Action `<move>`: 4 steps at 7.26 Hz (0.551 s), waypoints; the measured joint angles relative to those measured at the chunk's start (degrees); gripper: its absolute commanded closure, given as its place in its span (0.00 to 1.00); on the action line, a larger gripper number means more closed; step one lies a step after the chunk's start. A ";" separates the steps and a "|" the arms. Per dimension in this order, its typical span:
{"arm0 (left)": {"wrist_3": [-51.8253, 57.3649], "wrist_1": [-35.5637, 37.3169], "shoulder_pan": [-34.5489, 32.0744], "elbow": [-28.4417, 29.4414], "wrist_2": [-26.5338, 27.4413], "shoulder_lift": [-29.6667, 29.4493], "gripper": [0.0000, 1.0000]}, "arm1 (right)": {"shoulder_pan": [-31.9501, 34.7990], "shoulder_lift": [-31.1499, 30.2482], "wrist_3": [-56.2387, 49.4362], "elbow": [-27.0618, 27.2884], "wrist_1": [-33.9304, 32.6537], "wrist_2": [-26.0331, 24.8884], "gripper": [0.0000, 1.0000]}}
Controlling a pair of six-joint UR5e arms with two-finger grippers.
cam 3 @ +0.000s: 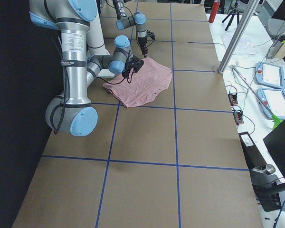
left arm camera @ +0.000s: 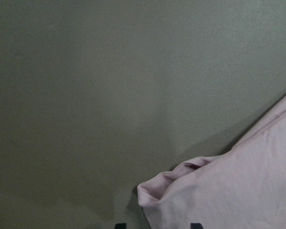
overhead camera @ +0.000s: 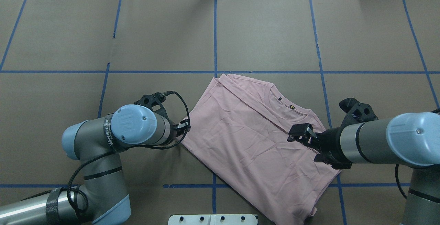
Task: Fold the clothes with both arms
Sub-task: 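Move the left gripper to the shirt's edge nearest it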
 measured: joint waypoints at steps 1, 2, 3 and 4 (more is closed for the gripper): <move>0.14 -0.09 0.02 0.55 0.45 -0.20 0.42 | 0.02 0.02 0.00 -0.03 -0.04 0.00 0.00; 0.20 -0.16 0.04 1.06 0.62 -0.49 0.43 | 0.01 0.04 0.00 -0.05 -0.09 0.00 0.00; 0.22 -0.24 0.05 1.69 0.66 -0.82 0.53 | 0.00 0.03 0.00 -0.05 -0.13 0.00 0.00; 0.23 -0.26 0.05 2.23 0.71 -1.10 0.70 | -0.01 -0.01 0.00 -0.05 -0.15 0.00 0.00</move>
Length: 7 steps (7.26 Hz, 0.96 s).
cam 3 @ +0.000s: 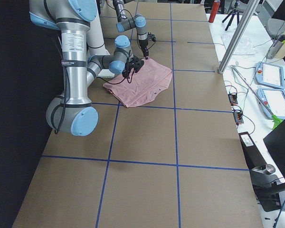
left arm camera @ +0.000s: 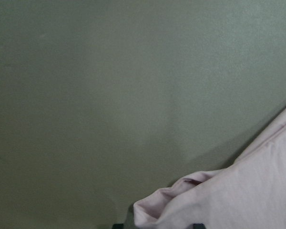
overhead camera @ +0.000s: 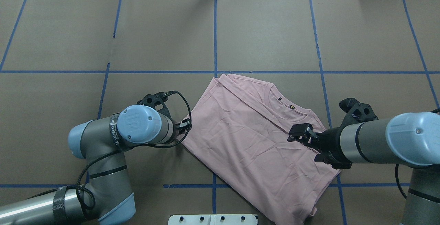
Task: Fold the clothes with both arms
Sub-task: 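Move the left gripper to the shirt's edge nearest it, then pull the shirt edge with the left gripper away from the robot while right gripper releases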
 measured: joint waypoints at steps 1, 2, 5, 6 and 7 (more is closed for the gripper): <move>0.03 0.04 0.01 0.29 0.02 -0.15 0.92 | -0.03 -0.05 0.00 0.00 -0.01 0.00 0.00; 0.06 0.14 0.02 0.40 0.02 -0.20 1.00 | -0.06 -0.07 0.00 -0.03 -0.01 0.00 0.00; 0.85 0.38 -1.91 0.26 0.07 -0.24 1.00 | -0.28 -0.01 0.02 -0.14 -0.01 -0.02 0.00; 3.32 0.35 -3.95 0.57 0.35 -0.27 1.00 | -0.42 0.05 0.04 -0.19 -0.01 -0.06 0.00; 6.92 -0.14 -6.54 2.85 1.83 -1.20 1.00 | -0.46 0.10 0.02 -0.26 -0.01 -0.08 0.00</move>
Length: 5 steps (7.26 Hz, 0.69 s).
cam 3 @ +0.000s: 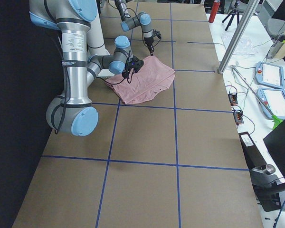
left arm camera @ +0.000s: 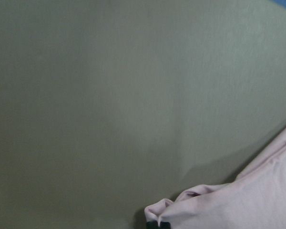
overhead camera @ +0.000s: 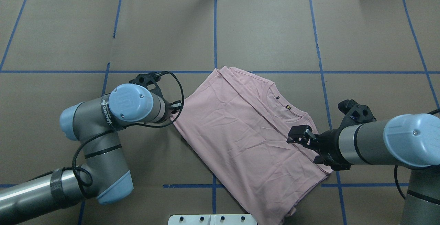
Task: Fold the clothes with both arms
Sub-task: 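Pull the shirt edge with the left gripper away from the robot while right gripper releases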
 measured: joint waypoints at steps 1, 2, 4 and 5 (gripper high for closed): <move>3.14 -1.67 -2.94 5.88 2.16 -3.19 1.00 | -0.01 0.03 -0.01 -0.05 0.00 -0.01 0.00; 5.58 -4.76 -6.41 13.61 3.43 -7.92 1.00 | -0.08 0.13 -0.02 -0.10 0.00 -0.01 0.00; 7.17 -11.89 -12.42 28.56 4.10 -17.10 1.00 | -0.09 0.69 0.00 -0.19 0.00 -0.03 0.00; 7.32 -16.57 -14.37 35.97 4.17 -20.57 0.99 | -0.08 1.32 0.03 -0.39 0.00 -0.07 0.00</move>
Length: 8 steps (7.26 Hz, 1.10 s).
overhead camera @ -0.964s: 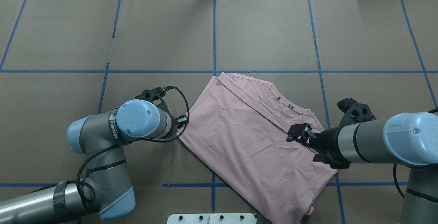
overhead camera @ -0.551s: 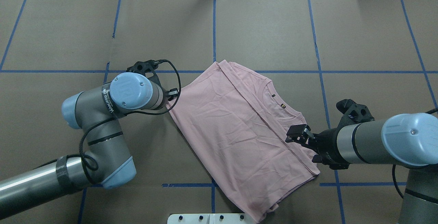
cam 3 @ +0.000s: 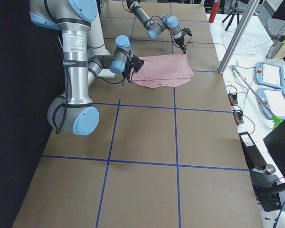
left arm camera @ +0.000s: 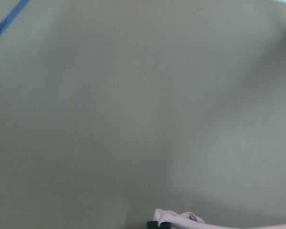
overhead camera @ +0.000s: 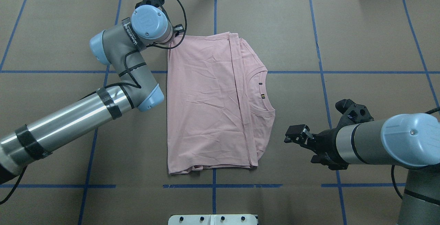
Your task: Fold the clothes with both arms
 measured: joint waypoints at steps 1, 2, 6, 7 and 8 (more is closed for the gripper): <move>0.35 -4.41 -1.25 5.34 0.03 -1.85 0.50 | -0.05 1.47 0.04 -0.59 -0.02 -0.47 0.00; 0.99 -6.87 -2.09 7.39 -0.07 -2.47 0.43 | -0.64 3.73 0.18 -1.88 -0.08 -2.00 0.00; 1.08 -3.67 -2.76 -19.75 -9.32 12.60 0.41 | -7.31 16.15 1.16 -14.29 -2.08 -13.41 0.12; 1.03 -3.06 -2.73 -23.59 -10.26 15.01 0.41 | -7.72 19.97 1.82 -18.15 -3.83 -14.85 0.21; 1.00 -2.85 -2.67 -24.98 -10.57 15.93 0.41 | -7.94 22.88 2.49 -21.63 -4.80 -15.76 0.24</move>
